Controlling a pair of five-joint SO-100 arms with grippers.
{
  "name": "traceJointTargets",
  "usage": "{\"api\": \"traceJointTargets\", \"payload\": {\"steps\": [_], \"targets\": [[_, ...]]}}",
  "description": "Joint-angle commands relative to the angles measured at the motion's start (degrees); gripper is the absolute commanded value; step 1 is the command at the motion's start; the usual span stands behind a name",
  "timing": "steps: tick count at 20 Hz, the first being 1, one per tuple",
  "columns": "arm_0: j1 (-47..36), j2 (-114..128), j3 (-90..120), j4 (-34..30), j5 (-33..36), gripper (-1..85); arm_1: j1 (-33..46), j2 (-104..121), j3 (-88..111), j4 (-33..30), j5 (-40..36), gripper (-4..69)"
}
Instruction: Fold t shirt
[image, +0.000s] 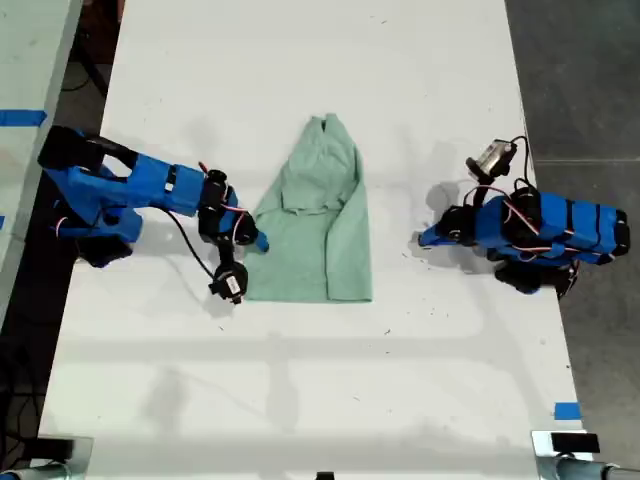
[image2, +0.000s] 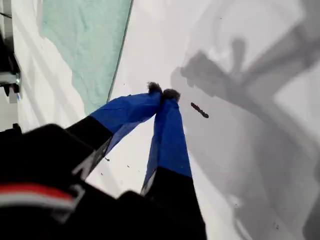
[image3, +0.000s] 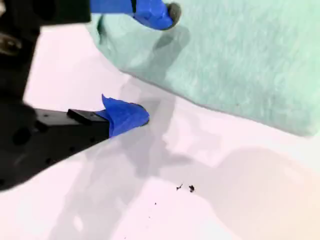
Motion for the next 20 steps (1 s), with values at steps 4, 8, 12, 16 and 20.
{"api": "traceJointTargets", "payload": {"steps": [4, 8, 12, 16, 20], "targets": [[0.9, -4.7, -4.0, -1.7, -3.5, 8.9, 0.1, 0.9, 2.7, 0.4, -1.1, 0.5], [0.1, -9.9, -8.9, 1.1, -2.3, -0.1, 0.0, 0.9, 2.7, 0.4, -1.1, 0.5], [1.2, -10.5, -22.7, 15.2, -5.1, -0.1, -0.1, 0.9, 2.6, 0.4, -1.1, 0.5], [3.0, -11.3, -43.2, 22.3, -0.9, -0.1, -0.2, 0.9, 2.6, 0.4, -1.1, 0.5], [2.5, -14.7, -52.6, 22.0, 4.0, -0.1, -0.2, 0.9, 2.6, 0.4, -1.1, 0.5]]}}
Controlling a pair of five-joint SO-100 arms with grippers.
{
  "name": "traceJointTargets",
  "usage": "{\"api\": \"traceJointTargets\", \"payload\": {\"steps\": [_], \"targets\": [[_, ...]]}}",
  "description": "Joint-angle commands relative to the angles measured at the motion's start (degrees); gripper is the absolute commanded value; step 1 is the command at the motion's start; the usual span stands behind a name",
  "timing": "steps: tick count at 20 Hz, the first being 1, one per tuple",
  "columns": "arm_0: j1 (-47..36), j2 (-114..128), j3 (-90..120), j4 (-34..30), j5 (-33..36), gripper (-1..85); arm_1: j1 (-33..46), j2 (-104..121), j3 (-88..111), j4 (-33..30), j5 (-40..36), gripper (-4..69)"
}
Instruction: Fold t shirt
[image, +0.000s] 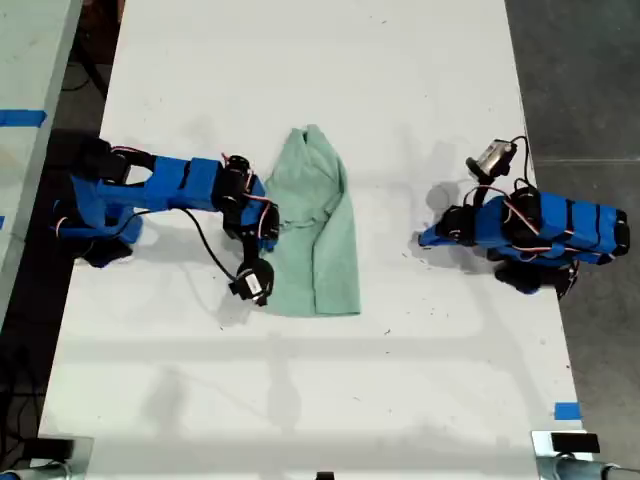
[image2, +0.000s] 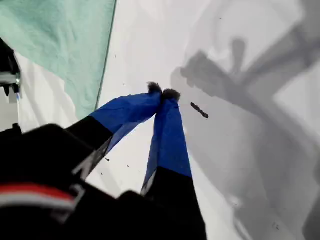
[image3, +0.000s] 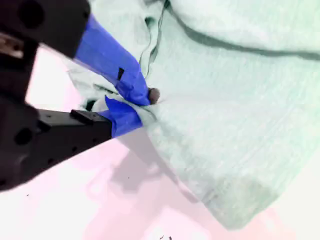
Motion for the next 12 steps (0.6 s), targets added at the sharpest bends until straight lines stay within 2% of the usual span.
{"api": "traceJointTargets", "payload": {"steps": [1, 3, 6, 9, 12], "targets": [[-0.2, -2.7, -8.3, -0.7, 3.8, -0.1, -0.3, 0.9, 2.6, 0.4, -1.1, 0.5], [-1.0, -5.7, -9.3, -6.2, 7.3, 0.4, -0.4, 0.9, 2.6, 0.4, -1.0, 0.5], [-1.3, -8.3, -10.2, -15.8, 10.6, 8.8, -0.4, 0.9, 2.5, 0.5, -1.0, 0.5], [-1.8, -8.2, -10.3, -22.0, 11.7, 26.2, -0.5, 0.9, 2.5, 0.5, -1.0, 0.5], [-2.1, -5.4, -10.2, -24.0, 10.5, 25.8, -0.6, 0.9, 2.5, 0.5, -1.0, 0.5]]}}
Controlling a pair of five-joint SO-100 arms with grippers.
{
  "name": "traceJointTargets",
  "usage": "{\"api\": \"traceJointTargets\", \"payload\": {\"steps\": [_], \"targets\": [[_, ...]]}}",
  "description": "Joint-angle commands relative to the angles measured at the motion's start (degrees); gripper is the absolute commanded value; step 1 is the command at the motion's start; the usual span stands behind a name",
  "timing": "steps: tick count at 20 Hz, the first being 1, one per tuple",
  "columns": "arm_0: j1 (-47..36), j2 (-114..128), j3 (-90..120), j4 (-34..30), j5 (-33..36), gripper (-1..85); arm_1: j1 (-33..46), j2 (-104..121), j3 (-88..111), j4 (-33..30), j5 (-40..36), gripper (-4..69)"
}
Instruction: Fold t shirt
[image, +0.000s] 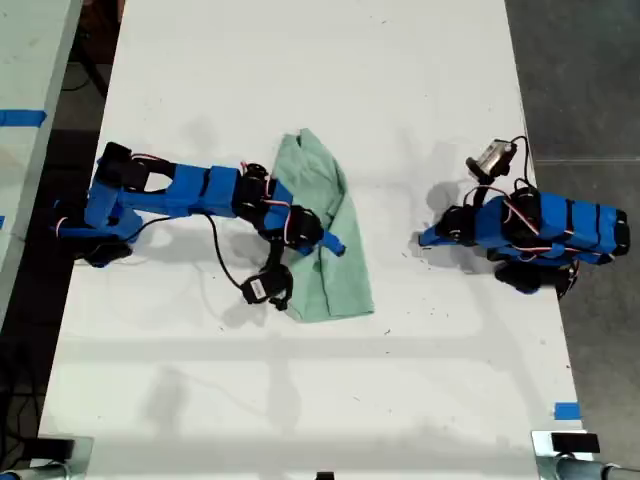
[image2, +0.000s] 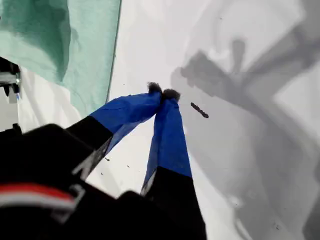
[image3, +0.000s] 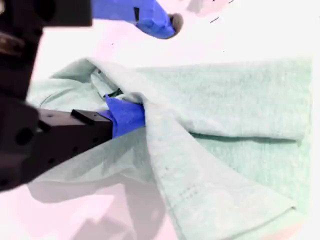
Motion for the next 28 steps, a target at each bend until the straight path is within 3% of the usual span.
{"api": "traceJointTargets", "payload": {"steps": [1, 6, 11, 13, 14, 16, 18, 22, 24, 26, 28], "targets": [[-1.0, 4.7, -3.2, -3.4, -0.8, 25.8, -0.6, 0.9, 2.5, 0.5, -1.0, 0.5], [-3.0, 1.9, -3.2, -6.0, -4.2, 24.9, -0.6, 0.9, 2.5, 0.5, -1.0, 0.5], [-1.3, 13.2, -0.1, -4.1, -0.6, 23.9, -0.7, 0.9, 2.5, 0.5, -1.1, 0.5], [-1.1, 25.4, 2.8, -0.2, 2.0, 5.7, -0.8, 0.9, 2.5, 0.5, -1.1, 0.5], [-1.9, 32.4, 5.4, 3.3, 1.6, 5.1, -0.8, 0.9, 2.5, 0.5, -1.1, 0.5], [-4.7, 51.2, 19.6, 4.2, 0.4, 0.8, -0.8, 0.9, 2.5, 0.5, -1.1, 0.5], [-6.5, 71.2, 39.5, -1.2, 4.6, -0.1, -0.8, 0.9, 2.5, 0.5, -1.1, 0.5], [-7.6, 110.7, 83.3, -11.2, 3.0, -0.1, -0.6, 0.9, 2.5, 0.5, -0.8, 0.5], [-7.4, 130.2, 100.7, -11.8, 2.3, -0.1, -0.5, 0.9, 2.5, 0.5, -0.8, 0.5], [-9.8, 135.9, 111.0, -9.8, 4.0, -0.1, -0.3, 0.9, 2.5, 0.5, -0.8, 0.5], [-13.3, 137.4, 122.8, -12.0, 7.2, -0.1, -0.3, 0.9, 2.5, 0.6, -0.8, 0.5]]}}
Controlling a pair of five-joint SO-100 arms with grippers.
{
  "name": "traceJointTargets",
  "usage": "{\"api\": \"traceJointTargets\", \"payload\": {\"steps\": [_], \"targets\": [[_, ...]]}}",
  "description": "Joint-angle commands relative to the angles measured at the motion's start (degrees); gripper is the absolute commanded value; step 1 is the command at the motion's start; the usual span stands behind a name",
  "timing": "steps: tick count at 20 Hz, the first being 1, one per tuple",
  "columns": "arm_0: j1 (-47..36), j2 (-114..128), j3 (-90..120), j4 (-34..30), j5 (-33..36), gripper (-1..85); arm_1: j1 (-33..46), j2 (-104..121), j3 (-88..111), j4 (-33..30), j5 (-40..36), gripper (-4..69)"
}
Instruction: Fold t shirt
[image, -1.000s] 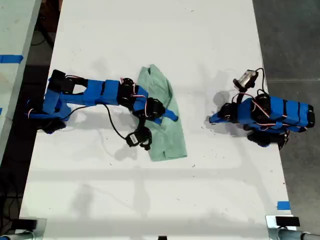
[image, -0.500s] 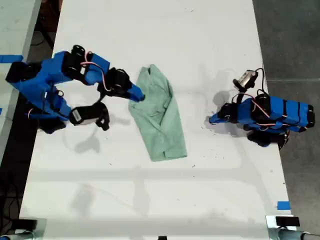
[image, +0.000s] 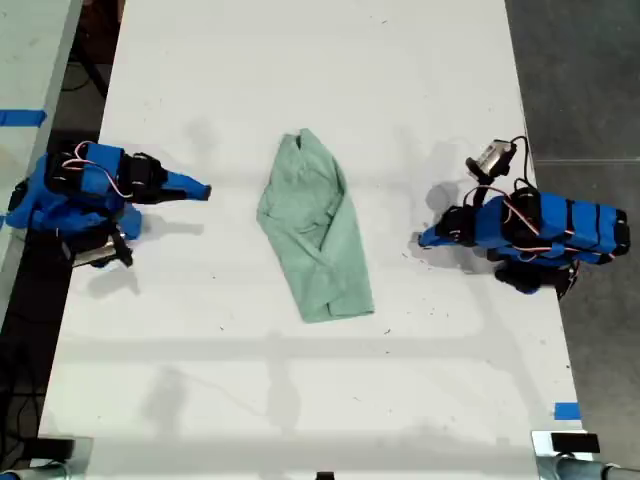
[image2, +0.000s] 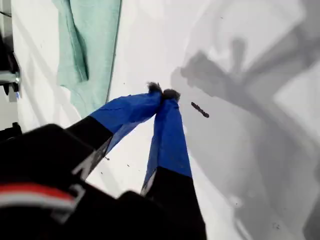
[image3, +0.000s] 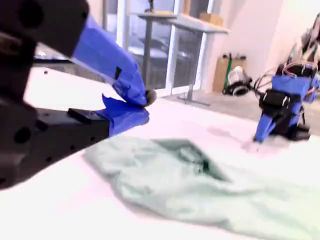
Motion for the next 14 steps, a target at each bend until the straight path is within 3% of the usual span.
{"api": "traceJointTargets", "payload": {"steps": [1, 14], "targets": [[-1.4, 2.8, 10.5, -3.2, 2.4, -0.1, 0.2, 0.9, 2.5, 0.4, -0.8, 0.5], [-1.6, 3.0, 10.2, -1.5, 2.5, -0.1, 0.5, 0.9, 2.5, 0.5, -1.0, 0.5]]}}
